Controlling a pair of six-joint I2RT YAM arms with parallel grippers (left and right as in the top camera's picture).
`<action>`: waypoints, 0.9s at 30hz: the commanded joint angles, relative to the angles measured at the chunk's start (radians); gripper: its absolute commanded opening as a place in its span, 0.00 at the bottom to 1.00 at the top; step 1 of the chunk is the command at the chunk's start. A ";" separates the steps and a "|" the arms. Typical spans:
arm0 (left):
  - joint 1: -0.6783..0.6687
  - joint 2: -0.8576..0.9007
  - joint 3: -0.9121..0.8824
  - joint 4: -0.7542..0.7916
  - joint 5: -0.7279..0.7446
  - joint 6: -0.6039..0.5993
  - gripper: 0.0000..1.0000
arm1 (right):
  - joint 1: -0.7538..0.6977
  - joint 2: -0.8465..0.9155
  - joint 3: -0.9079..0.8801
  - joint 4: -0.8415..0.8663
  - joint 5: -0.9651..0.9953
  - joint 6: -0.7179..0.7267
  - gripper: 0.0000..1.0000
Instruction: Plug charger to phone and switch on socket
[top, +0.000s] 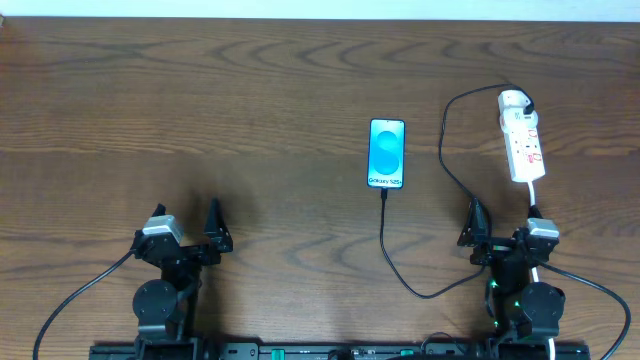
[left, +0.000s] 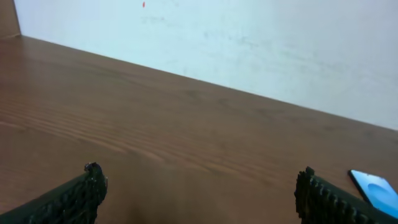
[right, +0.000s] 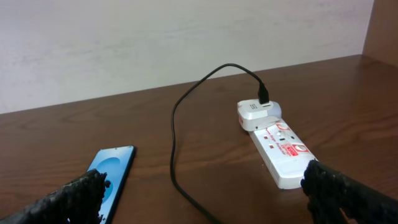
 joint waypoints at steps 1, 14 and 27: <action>0.004 -0.008 -0.014 -0.040 0.010 0.052 0.98 | 0.007 -0.007 -0.002 -0.003 0.005 -0.014 0.99; 0.004 -0.008 -0.014 -0.041 0.025 0.141 0.98 | 0.007 -0.007 -0.002 -0.003 0.005 -0.014 0.99; 0.004 -0.008 -0.014 -0.039 0.024 0.140 0.98 | 0.007 -0.007 -0.002 -0.004 0.005 -0.014 0.99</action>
